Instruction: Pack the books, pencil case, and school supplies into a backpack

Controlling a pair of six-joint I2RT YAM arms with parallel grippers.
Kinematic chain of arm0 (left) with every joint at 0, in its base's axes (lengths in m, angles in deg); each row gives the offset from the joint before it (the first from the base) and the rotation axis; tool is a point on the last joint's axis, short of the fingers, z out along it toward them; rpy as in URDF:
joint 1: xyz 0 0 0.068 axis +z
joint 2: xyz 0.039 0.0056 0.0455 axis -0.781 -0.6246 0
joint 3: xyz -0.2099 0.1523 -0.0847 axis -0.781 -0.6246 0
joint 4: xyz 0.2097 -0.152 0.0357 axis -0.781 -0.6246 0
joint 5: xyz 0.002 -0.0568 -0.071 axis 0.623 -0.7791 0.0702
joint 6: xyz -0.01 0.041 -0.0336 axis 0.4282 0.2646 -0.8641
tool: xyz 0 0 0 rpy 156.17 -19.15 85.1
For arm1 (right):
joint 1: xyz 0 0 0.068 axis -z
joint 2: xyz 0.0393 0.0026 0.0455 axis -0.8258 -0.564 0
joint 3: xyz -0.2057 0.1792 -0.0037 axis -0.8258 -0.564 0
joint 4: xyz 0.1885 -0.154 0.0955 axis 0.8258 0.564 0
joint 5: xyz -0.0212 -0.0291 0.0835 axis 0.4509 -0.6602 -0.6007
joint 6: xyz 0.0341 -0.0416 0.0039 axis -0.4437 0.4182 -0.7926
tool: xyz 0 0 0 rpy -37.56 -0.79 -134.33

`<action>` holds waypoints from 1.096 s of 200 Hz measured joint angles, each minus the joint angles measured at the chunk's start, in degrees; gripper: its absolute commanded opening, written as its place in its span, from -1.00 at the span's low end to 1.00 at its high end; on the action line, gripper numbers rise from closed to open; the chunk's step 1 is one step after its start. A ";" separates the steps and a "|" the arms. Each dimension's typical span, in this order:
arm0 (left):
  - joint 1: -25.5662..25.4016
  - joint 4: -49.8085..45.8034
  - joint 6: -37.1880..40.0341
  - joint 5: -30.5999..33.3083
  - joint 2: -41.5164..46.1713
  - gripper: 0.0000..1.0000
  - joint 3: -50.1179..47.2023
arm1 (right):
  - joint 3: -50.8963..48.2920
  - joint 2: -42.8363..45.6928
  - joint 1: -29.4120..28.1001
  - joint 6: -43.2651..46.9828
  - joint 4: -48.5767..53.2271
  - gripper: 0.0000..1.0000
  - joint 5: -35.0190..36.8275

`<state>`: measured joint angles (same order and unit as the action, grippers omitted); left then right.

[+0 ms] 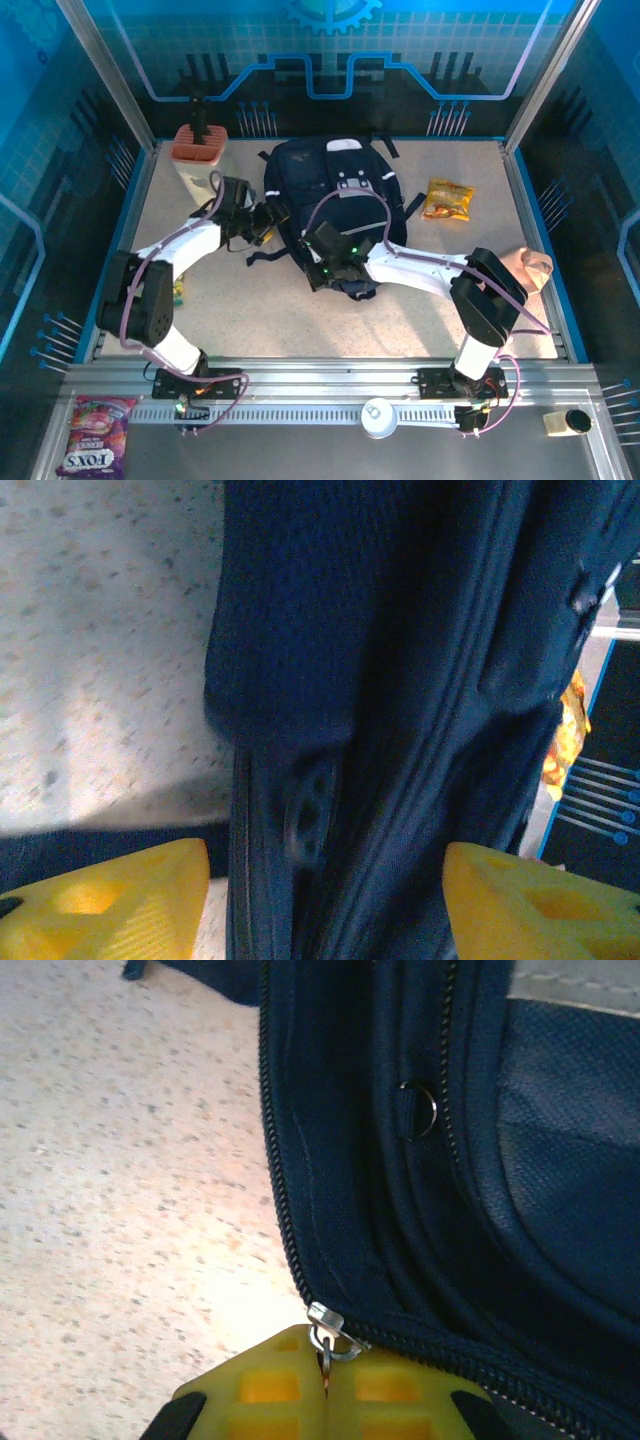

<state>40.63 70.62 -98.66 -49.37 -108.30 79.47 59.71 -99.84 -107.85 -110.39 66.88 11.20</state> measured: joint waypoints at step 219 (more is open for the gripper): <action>-2.23 18.40 -17.62 -9.57 4.04 -0.62 -19.61 | 2.86 -3.63 -0.31 -3.41 -3.13 -1.00 -5.20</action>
<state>38.40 89.02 -116.27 -58.95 -104.25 59.87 62.57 -103.47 -108.16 -113.80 63.76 6.00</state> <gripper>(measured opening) 0.266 0.050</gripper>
